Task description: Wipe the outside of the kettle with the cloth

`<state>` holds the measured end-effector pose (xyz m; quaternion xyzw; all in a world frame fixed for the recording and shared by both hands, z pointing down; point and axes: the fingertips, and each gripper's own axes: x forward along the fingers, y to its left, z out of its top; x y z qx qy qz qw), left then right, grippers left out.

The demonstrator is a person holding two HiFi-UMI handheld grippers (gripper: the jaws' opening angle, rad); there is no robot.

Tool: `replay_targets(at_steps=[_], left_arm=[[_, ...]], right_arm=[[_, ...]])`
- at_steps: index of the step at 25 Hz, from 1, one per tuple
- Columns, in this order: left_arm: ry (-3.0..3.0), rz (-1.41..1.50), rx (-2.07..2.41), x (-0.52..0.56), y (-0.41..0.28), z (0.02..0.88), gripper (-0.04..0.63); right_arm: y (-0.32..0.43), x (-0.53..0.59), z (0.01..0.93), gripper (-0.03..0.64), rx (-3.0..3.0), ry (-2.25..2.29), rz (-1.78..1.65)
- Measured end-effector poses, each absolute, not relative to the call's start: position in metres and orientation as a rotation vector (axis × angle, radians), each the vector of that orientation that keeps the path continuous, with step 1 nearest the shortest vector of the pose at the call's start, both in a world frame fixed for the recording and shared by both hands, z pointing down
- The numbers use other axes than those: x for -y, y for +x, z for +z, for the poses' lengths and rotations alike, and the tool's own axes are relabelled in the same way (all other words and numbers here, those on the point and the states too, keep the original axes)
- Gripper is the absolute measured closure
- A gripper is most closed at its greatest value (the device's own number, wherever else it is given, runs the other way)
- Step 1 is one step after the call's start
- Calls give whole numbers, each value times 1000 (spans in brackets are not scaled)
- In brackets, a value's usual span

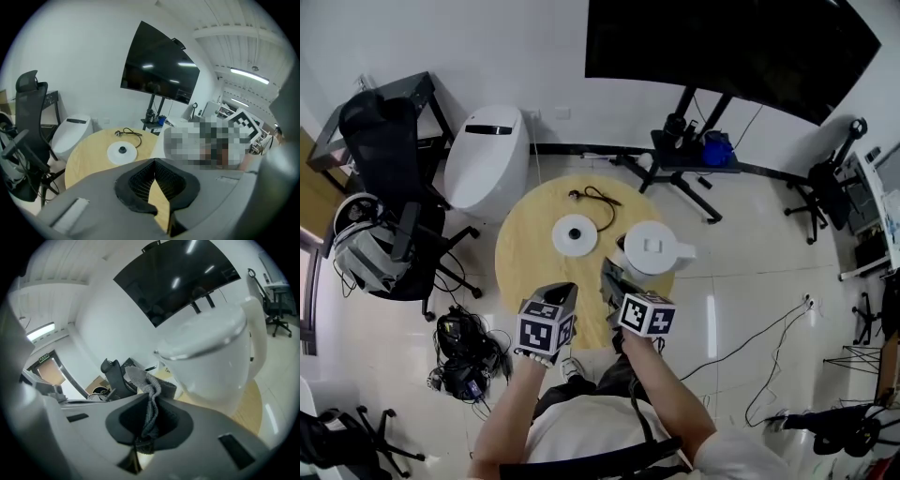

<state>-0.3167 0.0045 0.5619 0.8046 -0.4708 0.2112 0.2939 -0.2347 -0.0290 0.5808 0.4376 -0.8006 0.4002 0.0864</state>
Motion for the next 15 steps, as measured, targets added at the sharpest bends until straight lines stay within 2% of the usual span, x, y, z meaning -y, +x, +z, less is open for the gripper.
replay_targets(at_steps=[7,15], left_arm=[[2049,341,1427,3,-328,534,594],[1857,107,1715,16,-310,515,594]], right_arm=[[-239,31,493,586,2580,1092,993],[-216,46,424,586,2759,689,705]])
